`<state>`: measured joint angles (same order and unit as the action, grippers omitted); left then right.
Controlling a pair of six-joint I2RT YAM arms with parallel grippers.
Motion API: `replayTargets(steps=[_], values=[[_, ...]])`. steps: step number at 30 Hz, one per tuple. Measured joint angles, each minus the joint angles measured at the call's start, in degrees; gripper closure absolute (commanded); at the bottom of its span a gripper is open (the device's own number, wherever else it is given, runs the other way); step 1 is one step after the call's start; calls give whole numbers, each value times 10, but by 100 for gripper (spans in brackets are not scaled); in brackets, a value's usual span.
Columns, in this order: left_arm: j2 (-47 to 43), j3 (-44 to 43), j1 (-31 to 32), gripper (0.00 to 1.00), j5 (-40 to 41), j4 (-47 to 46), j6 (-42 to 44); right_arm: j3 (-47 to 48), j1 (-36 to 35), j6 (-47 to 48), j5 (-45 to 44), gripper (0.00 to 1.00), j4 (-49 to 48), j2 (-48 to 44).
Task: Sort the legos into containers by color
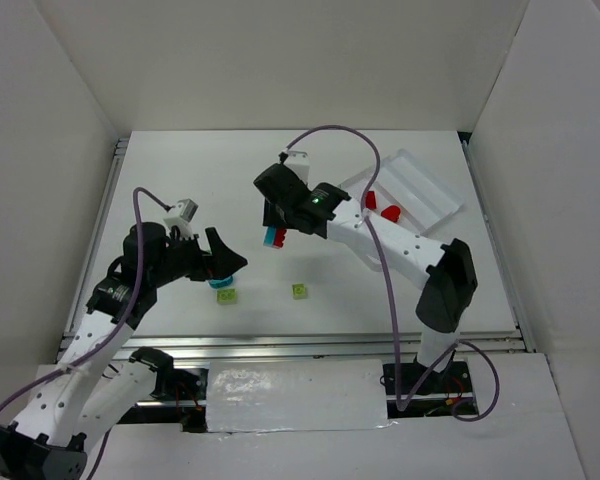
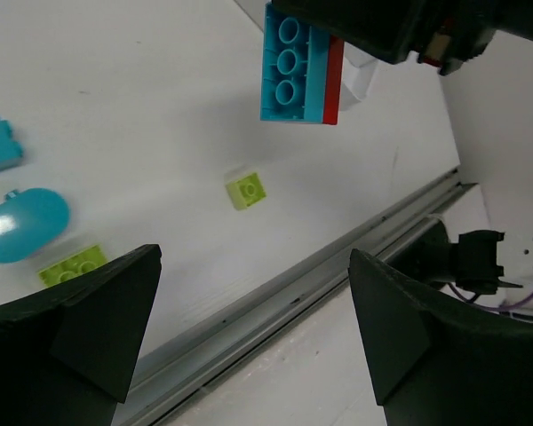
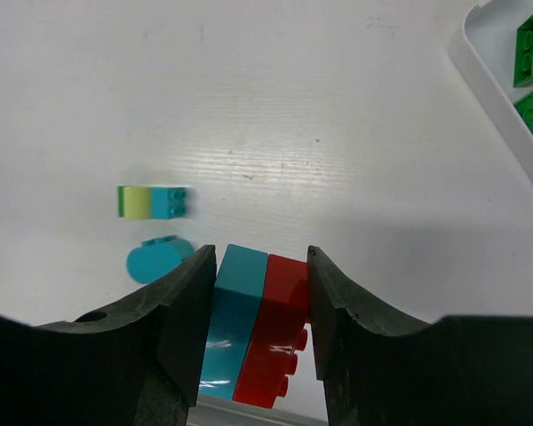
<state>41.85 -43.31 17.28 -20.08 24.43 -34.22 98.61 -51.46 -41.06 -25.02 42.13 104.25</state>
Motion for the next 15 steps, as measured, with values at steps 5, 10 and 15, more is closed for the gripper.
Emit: replayTargets(steps=[5, 10, 15], values=[[35, 19, 5, 2, -56, -83, -37, -27, -19, -6, -8, 100, -5, -70], [69, 19, 36, 2, -68, -138, -53, -26, -49, -11, -13, 100, -5, -76], [89, 19, 67, 10, -66, -162, -65, -24, -68, -14, -12, 100, -5, -73]])
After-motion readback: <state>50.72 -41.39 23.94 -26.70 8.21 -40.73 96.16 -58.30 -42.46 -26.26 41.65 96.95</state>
